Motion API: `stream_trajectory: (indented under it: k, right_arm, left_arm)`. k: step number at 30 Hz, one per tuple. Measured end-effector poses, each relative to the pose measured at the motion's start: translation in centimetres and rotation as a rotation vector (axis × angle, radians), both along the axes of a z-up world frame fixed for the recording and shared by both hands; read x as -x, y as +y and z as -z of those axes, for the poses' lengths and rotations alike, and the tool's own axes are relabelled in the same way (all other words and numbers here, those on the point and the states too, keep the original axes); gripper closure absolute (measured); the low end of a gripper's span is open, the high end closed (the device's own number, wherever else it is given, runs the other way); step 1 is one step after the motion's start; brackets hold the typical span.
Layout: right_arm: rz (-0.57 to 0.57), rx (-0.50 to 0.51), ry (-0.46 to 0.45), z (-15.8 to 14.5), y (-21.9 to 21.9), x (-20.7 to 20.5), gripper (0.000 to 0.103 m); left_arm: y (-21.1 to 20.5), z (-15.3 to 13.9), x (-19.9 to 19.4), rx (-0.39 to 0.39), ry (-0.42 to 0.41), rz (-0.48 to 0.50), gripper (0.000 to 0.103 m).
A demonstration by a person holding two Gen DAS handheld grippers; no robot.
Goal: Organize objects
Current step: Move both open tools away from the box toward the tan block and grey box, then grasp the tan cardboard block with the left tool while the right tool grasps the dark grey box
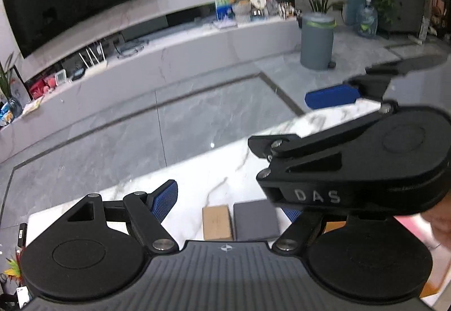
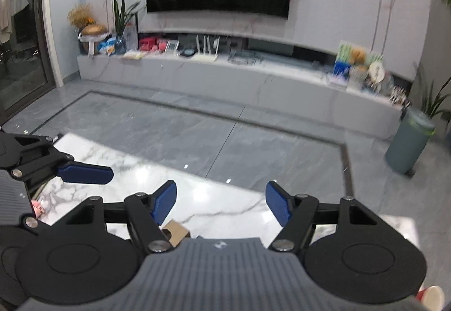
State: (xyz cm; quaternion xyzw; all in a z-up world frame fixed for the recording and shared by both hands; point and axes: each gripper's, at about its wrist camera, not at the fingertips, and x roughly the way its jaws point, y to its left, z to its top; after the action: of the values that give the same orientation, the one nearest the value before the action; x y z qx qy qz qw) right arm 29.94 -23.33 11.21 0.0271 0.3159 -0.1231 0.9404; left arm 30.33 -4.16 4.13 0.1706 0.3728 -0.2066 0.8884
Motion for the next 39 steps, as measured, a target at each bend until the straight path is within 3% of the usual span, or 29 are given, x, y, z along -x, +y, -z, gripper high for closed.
stream_trajectory:
  k: [5,11,24,25,26,28,31,39]
  right_arm:
    - [-0.034,-0.01,0.065,4.5,-0.8,-2.9,0.031]
    - [-0.094,0.017,0.145,8.2,-1.6,-5.2,0.03]
    - [-0.119,0.044,0.242,12.7,-4.0,-7.2,0.028]
    - [-0.126,0.048,0.251,13.0,-4.0,-7.5,0.028]
    - [-0.137,0.056,0.263,13.3,-3.9,-7.7,0.028]
    - [-0.16,0.074,0.28,13.9,-3.7,-8.0,0.027]
    - [-0.178,0.087,0.3,14.7,-3.4,-8.5,0.027]
    - [-0.246,0.089,0.358,16.2,-1.7,-8.9,0.027]
  left_arm:
    - [1.3,4.2,-1.2,-0.029,0.062,-0.001,0.012]
    - [1.4,7.3,-1.8,-0.029,0.109,0.005,0.012]
    - [1.3,12.1,-3.7,-0.067,0.167,-0.001,0.013]
    - [1.6,12.3,-3.7,-0.062,0.172,-0.006,0.018]
    - [1.9,12.5,-3.7,-0.052,0.179,-0.008,0.039]
    - [2.6,12.8,-3.9,-0.046,0.194,-0.015,0.052]
    - [3.6,12.8,-4.0,-0.014,0.202,-0.009,0.052]
    - [5.3,12.6,-3.6,-0.051,0.223,-0.022,0.052]
